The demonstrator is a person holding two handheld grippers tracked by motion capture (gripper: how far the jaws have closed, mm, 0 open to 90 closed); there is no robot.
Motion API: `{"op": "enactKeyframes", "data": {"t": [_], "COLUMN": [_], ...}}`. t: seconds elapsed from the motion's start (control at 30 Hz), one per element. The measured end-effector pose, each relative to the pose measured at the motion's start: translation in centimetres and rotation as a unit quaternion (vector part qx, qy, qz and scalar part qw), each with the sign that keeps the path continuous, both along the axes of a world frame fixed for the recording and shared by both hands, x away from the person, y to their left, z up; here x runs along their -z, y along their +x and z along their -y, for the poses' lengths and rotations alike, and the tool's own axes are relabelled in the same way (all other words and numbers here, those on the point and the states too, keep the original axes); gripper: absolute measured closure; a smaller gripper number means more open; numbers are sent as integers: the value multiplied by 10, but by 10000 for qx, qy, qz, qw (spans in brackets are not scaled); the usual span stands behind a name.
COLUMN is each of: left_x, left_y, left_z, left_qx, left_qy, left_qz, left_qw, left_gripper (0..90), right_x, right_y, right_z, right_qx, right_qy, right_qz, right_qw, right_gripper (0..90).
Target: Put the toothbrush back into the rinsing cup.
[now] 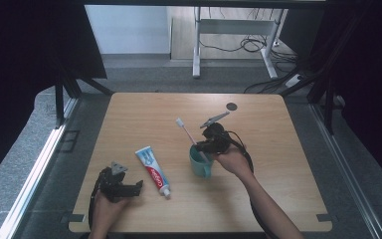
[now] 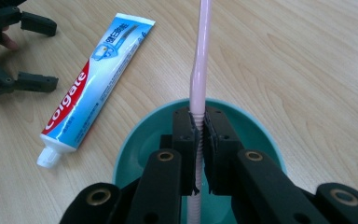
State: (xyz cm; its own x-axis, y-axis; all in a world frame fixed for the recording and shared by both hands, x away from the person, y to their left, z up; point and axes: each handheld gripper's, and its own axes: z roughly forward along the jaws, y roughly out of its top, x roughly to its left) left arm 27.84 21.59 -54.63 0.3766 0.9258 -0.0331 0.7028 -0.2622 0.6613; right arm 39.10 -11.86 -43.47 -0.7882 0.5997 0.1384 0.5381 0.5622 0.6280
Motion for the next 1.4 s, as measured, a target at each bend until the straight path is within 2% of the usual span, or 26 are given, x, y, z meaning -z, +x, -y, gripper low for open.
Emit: {"op": "enactKeyframes", "data": {"t": [0.5,1.1,1.4], "left_x": [0,0,0], "left_y": [0,0,0], "left_z": [0,0,0], "left_qx": [3,-1,2], "left_qy": [1,-1,0], "left_qz": [0,2,0], "left_qw": [10000,10000,10000], "left_gripper": [0,0,0], "right_x": [12,31,31], "right_y": [-1,-3,-5], "right_z": [3,7,8], "right_qx": [-8,-61,-75], "right_qy": [27,-147,-154], "right_qz": [-127,-270,-296], "right_qw": [9999,9995,9994], "right_gripper": [826,818,783]}}
